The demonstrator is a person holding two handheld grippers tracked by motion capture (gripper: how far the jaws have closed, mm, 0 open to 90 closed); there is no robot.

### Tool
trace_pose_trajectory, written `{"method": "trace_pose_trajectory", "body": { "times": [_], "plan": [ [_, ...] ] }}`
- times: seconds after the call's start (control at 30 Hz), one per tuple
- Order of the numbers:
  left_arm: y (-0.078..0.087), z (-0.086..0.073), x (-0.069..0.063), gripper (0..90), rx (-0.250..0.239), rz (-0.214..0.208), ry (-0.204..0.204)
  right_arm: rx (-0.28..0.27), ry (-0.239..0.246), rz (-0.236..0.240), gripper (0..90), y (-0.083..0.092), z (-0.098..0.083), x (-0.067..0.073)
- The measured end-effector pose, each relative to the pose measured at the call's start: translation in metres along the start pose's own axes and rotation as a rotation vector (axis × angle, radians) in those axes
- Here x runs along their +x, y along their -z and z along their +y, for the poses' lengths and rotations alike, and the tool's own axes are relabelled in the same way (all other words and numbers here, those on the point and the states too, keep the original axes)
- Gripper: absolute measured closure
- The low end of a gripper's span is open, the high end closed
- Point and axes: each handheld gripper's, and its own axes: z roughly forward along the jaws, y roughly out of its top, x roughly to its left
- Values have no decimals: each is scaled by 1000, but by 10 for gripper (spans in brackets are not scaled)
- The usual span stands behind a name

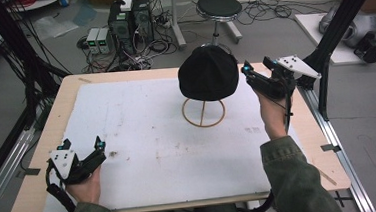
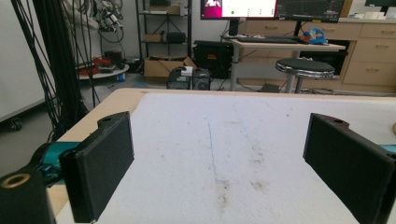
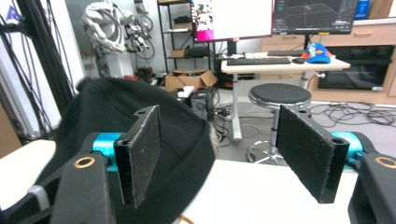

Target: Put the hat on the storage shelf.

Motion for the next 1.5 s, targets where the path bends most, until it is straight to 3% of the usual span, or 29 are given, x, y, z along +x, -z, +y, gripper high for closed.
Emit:
{"method": "trace_pose_trajectory", "body": {
  "times": [0.37,0.57,0.7,0.9,1.17,1.5],
  "plan": [
    [-1,0,1,88,-7,5,28,-15,16,-50,302,28,-10,-19],
    [-1,0,2,88,-9,10,40,-67,8,-103,281,42,-19,-27],
    [-1,0,2,88,-8,9,40,-70,11,-124,275,47,-27,-31],
    [0,0,2,88,-5,6,40,-74,35,-160,263,56,-47,-34],
    [-1,0,5,88,-3,8,65,-66,20,-177,260,64,-73,-40],
    [-1,-1,4,89,0,6,61,-14,42,-222,227,73,-117,-39]
  ]
}}
